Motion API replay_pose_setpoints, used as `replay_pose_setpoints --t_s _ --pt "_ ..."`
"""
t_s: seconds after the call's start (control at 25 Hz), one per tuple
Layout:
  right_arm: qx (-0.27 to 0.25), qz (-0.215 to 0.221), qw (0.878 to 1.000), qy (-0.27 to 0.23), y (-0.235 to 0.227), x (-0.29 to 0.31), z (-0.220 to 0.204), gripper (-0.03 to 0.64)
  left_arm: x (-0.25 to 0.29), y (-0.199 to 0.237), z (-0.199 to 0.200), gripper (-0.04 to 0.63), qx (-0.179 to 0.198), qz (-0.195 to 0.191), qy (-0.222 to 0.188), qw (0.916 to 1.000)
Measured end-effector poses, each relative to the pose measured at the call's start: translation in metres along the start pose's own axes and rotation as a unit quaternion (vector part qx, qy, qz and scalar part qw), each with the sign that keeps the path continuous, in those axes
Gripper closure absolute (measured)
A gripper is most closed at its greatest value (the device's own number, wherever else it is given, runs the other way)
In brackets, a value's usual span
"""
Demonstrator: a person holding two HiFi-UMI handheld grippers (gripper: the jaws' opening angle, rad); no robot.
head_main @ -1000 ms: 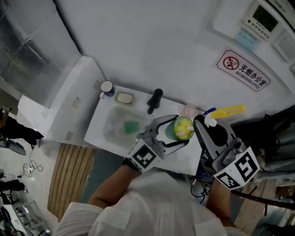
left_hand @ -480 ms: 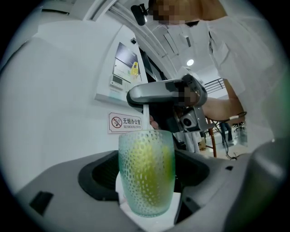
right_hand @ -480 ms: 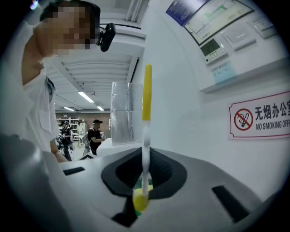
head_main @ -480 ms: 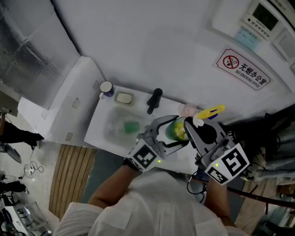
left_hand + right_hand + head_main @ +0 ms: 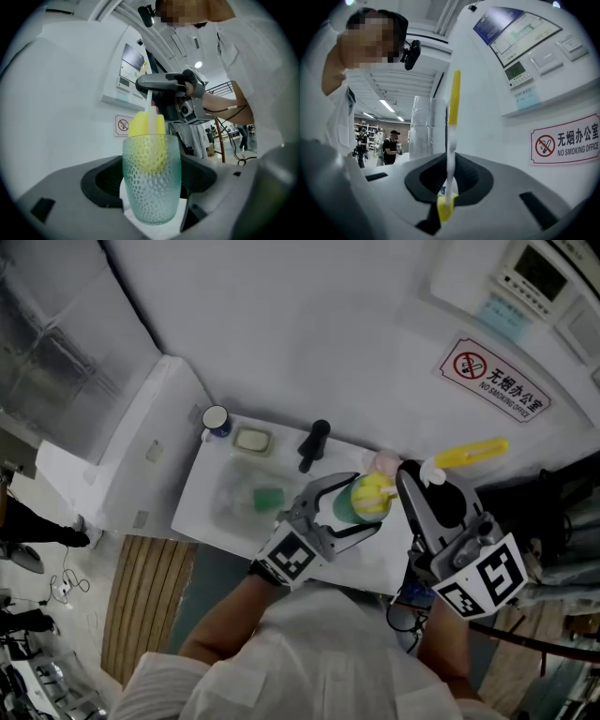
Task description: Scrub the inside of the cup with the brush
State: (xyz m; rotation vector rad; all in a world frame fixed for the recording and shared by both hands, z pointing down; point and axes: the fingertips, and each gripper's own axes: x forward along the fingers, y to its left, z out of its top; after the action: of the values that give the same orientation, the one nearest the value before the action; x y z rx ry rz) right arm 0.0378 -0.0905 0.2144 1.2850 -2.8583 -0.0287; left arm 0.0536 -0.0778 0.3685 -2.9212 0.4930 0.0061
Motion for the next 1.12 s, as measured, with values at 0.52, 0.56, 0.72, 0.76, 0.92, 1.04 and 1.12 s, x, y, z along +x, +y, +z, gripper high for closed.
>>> replay_pose_setpoints --t_s 0.52,0.56,0.72,0.76,0.92,1.04,1.12 --pt "0.042 0.012 0.997 0.065 0.0 0.01 -0.08 0.598 0.013 -0.006 -0.029 0.247 -0.041 -0.001 0.013 0.9991" --pt "0.045 0.014 0.997 0.067 -0.001 0.01 -0.082 0.598 0.016 -0.008 -0.032 0.247 -0.043 -0.004 0.014 0.999" --pt "0.032 0.022 0.996 0.082 0.0 0.01 -0.091 0.6 0.028 -0.022 -0.045 0.247 -0.035 -0.025 0.037 0.9984" --pt "0.023 0.024 0.995 0.089 0.001 0.01 -0.095 0.6 0.032 -0.026 -0.05 0.247 -0.033 -0.033 0.049 0.9977" --pt "0.004 0.022 0.992 0.124 -0.004 0.004 -0.117 0.598 0.055 -0.047 -0.068 0.247 -0.034 -0.07 0.078 0.994" --pt "0.01 0.003 0.99 0.143 -0.019 -0.012 -0.135 0.598 0.077 -0.065 -0.079 0.247 -0.046 -0.093 0.081 0.9913" --pt "0.024 -0.018 0.988 0.15 -0.035 -0.026 -0.146 0.598 0.093 -0.076 -0.089 0.247 -0.058 -0.106 0.082 0.9892"
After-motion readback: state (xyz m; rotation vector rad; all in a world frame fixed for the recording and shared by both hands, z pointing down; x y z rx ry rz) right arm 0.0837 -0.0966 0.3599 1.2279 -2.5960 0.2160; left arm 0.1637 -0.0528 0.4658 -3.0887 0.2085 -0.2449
